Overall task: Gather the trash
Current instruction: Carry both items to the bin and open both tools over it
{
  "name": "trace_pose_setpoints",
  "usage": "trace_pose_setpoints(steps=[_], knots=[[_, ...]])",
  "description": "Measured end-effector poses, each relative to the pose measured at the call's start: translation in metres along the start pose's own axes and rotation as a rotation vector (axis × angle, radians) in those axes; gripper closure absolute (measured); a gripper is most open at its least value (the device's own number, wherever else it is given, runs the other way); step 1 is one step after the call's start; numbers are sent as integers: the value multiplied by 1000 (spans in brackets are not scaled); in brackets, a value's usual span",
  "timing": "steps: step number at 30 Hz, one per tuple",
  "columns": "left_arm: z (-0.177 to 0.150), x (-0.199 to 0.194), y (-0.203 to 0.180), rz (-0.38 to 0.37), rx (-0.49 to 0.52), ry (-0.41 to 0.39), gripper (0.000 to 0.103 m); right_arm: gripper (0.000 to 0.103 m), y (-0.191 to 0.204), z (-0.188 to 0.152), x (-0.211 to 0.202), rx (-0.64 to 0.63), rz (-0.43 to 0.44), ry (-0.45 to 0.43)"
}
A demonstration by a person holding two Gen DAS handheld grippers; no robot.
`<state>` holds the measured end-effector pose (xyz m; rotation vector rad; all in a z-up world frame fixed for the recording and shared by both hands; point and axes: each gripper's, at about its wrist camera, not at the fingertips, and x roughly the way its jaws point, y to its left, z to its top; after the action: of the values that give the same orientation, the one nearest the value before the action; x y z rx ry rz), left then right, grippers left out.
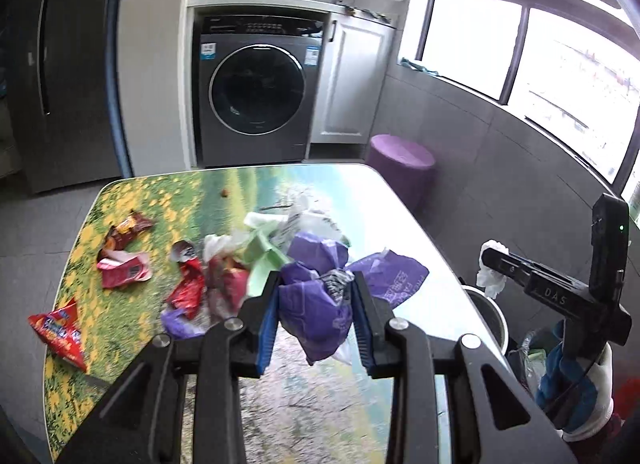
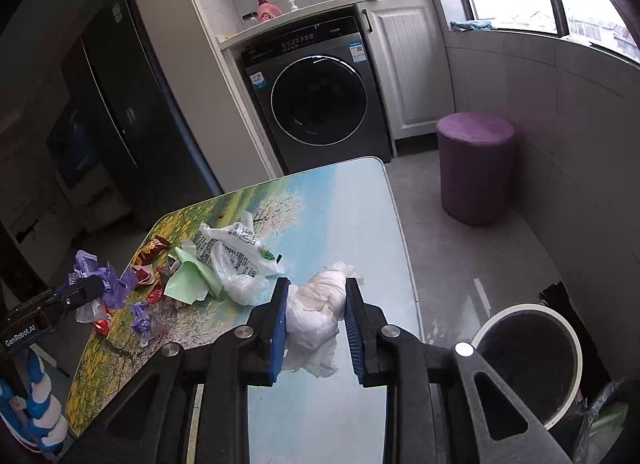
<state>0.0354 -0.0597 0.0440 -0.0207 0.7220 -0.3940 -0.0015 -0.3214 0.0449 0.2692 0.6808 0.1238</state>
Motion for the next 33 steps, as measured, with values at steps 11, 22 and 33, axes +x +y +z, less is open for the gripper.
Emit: trace_pose_setpoints(steps=[11,22,33], knots=[[29,144,-214,-196,239,175,68,76,-196,-27,-15,249,-293,68],[14,220,-277,-319,205,322,45,54,-244,-55,-2,332,-373,113],[37,129,-206,-227,178,113,45,54,-173,-20,-39,241,-282,-25]])
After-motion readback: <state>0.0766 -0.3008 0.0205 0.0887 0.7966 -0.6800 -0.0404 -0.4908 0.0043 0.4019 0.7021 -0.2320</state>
